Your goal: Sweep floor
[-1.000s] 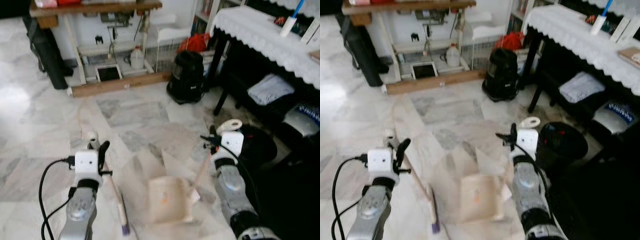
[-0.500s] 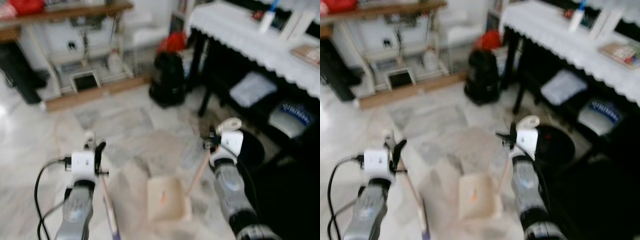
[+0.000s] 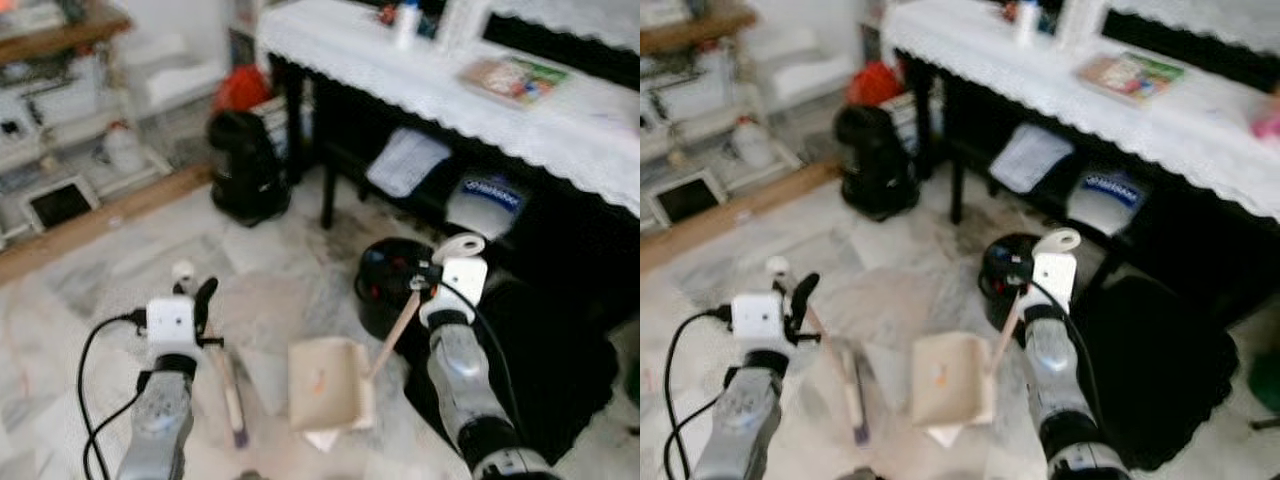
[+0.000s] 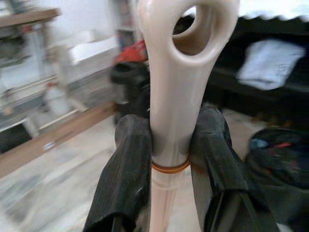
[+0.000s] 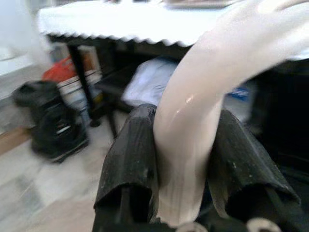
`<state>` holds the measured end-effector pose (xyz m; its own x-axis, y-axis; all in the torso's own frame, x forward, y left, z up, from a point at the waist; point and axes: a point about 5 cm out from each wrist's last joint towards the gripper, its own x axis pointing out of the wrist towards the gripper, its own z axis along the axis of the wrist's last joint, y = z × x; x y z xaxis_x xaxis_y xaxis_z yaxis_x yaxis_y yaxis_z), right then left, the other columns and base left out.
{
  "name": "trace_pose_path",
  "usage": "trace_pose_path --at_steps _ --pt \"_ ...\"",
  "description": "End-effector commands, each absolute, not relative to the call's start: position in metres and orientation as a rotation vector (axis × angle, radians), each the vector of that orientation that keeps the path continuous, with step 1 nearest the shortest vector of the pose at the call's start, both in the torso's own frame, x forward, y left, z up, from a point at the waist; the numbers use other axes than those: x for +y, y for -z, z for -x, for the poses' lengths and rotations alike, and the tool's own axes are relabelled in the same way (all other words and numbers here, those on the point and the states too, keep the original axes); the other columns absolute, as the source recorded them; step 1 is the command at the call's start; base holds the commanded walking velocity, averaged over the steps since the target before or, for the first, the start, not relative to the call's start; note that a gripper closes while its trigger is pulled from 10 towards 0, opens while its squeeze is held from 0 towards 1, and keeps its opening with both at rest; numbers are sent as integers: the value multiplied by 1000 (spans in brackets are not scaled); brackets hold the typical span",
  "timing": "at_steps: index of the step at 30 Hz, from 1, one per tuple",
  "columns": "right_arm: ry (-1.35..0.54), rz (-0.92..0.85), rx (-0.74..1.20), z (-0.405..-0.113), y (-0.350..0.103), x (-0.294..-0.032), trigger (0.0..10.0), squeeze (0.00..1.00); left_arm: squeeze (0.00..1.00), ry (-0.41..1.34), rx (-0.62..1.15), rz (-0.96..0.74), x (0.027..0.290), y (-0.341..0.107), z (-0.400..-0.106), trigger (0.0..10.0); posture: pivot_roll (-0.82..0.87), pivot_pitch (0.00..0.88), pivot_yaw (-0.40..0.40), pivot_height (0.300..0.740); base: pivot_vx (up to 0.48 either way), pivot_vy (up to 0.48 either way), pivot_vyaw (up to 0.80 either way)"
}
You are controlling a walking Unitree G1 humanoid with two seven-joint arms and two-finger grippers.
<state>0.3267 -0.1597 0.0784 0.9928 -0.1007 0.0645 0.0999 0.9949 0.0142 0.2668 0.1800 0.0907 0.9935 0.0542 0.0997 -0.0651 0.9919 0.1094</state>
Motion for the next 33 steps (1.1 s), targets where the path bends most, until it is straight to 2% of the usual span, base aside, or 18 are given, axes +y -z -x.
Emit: trace_pose_path --at_steps 1,33 --pt "108 18 -111 -330 -88 -165 10000 0 0 -58 -126 -126 182 -96 -268 10000 97 86 -27 740 0 0 0" --pt "150 22 -29 -313 -66 -175 10000 0 0 6 -100 -98 175 -92 -271 10000 65 79 -24 740 0 0 0"
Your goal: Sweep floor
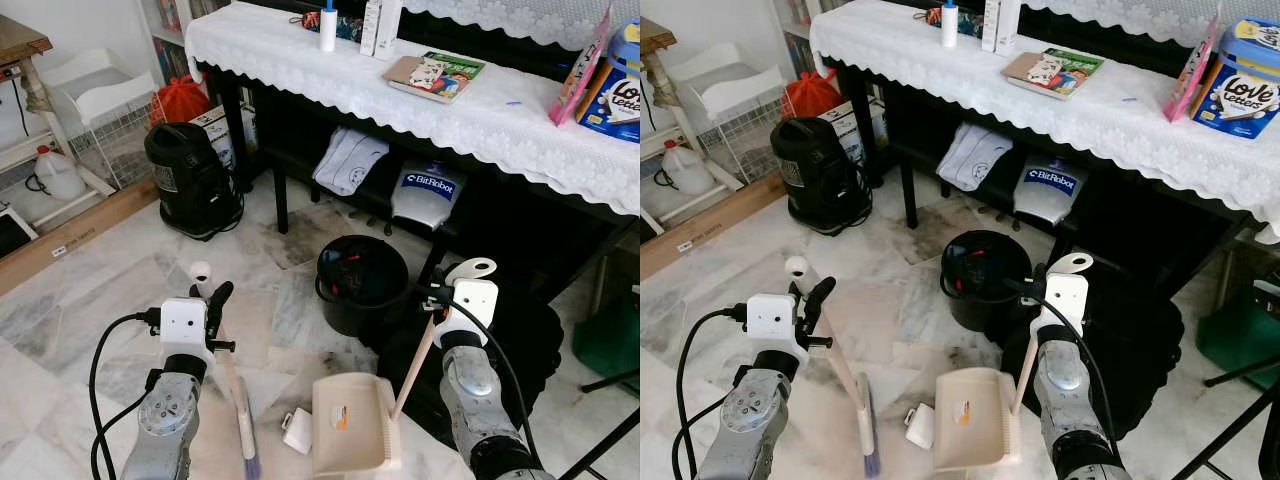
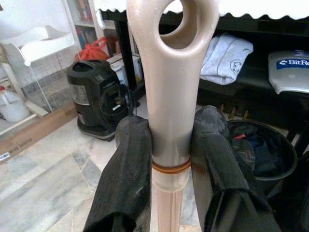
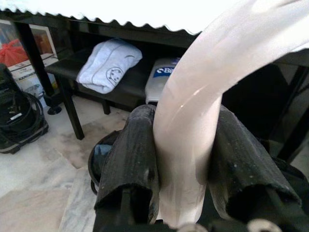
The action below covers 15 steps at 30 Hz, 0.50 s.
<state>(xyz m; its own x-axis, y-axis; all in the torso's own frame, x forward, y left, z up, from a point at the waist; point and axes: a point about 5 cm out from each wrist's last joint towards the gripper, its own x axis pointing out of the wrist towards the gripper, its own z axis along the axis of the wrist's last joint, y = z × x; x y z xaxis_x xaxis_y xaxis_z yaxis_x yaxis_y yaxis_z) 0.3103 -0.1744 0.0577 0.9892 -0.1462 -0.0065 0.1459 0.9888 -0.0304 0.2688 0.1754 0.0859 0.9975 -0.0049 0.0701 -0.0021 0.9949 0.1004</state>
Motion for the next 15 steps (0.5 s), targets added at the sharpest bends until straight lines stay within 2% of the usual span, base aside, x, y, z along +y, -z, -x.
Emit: trace_pose_path --at_steps 1,15 --pt "153 37 -33 -312 -67 -176 10000 0 0 8 -101 -96 174 -92 -272 10000 62 75 -26 740 0 0 0" --pt "200 126 -6 -296 -59 -188 10000 0 0 1 -122 -90 171 -93 -275 10000 48 57 -37 740 0 0 0"
